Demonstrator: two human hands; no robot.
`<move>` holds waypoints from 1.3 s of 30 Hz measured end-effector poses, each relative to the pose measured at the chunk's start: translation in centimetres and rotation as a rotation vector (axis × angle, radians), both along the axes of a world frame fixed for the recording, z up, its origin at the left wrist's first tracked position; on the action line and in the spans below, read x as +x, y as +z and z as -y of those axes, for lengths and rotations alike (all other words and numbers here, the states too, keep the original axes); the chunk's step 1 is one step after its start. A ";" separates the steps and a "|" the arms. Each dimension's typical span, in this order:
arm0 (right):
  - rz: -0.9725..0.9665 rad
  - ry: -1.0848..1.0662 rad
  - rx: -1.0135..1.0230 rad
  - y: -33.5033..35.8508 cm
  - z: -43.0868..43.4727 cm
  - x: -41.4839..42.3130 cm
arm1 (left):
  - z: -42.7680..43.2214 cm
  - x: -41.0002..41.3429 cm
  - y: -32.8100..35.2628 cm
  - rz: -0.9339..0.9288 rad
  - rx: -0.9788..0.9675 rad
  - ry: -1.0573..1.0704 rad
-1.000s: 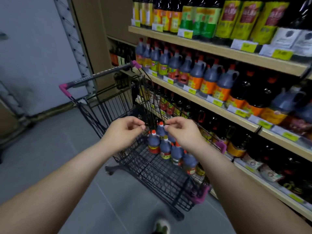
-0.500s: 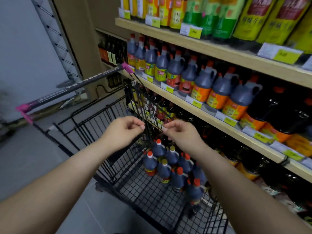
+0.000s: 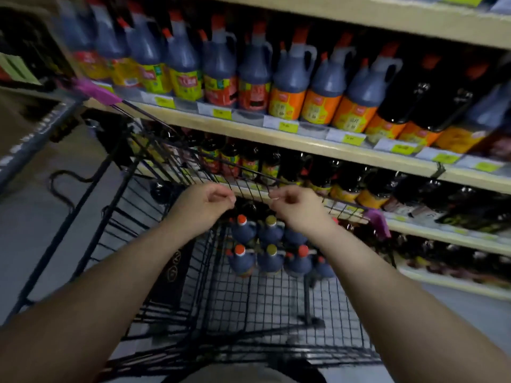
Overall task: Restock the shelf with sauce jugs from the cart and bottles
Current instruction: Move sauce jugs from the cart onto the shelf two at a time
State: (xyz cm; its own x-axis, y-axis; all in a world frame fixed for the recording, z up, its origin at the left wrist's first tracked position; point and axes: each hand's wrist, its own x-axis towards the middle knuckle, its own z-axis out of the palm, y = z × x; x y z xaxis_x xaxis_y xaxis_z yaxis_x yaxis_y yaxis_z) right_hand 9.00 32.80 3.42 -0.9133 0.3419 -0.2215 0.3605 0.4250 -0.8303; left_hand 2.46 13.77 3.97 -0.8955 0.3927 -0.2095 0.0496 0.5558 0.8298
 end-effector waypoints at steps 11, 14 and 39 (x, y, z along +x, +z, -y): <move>0.331 0.086 0.138 -13.2 7.0 -0.7 | 4.3 -3.5 -7.0 0.161 -0.103 -0.087; 0.417 0.220 0.352 -18.2 7.9 -1.9 | 4.5 -3.8 -9.3 0.206 -0.125 -0.110; -0.003 -0.271 0.029 -14.0 8.2 1.1 | 4.0 -2.0 -11.5 0.354 -0.326 -0.374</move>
